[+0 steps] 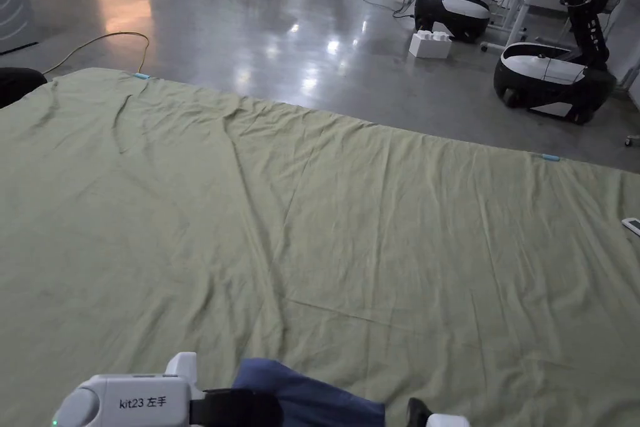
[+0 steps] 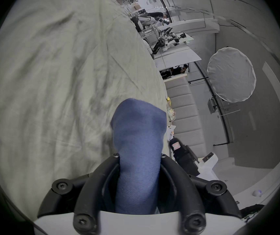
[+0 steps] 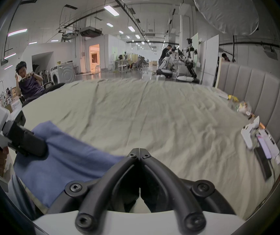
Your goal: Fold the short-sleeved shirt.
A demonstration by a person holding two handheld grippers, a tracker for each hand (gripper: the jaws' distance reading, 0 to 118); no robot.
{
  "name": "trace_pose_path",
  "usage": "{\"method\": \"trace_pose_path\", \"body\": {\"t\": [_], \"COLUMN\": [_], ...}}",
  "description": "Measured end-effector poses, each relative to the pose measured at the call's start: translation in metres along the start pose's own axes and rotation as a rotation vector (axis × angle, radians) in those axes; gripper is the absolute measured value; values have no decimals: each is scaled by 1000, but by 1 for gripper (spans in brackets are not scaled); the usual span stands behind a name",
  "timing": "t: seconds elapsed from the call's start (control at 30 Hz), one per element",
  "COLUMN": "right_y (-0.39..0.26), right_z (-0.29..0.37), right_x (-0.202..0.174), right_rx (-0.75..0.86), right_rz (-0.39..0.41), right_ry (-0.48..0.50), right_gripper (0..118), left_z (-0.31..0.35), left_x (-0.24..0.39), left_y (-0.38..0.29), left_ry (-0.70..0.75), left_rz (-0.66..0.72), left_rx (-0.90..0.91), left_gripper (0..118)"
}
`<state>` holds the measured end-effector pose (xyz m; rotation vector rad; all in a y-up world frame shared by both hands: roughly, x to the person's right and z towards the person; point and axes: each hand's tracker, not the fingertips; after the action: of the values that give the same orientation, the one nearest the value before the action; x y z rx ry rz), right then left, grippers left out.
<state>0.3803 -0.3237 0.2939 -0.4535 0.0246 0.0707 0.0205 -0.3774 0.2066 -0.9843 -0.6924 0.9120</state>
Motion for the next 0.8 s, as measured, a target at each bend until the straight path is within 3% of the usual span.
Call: {"method": "trace_pose_path", "body": {"t": [0.3, 0.43, 0.8], "right_y": [93, 124, 139], "right_z": [2, 6, 14], "right_x": [44, 62, 85], "right_rx": [188, 240, 270], "right_rz": [13, -20, -64], "right_ry": [-89, -117, -158], "right_gripper": [0, 0, 0], "left_z": [96, 153, 284], "left_x": [-6, -18, -31], "left_y": [68, 103, 160], "left_ry": [113, 208, 468], "left_rz": [-83, -86, -61], "left_rx": [27, 56, 144], "left_gripper": [26, 26, 26]}}
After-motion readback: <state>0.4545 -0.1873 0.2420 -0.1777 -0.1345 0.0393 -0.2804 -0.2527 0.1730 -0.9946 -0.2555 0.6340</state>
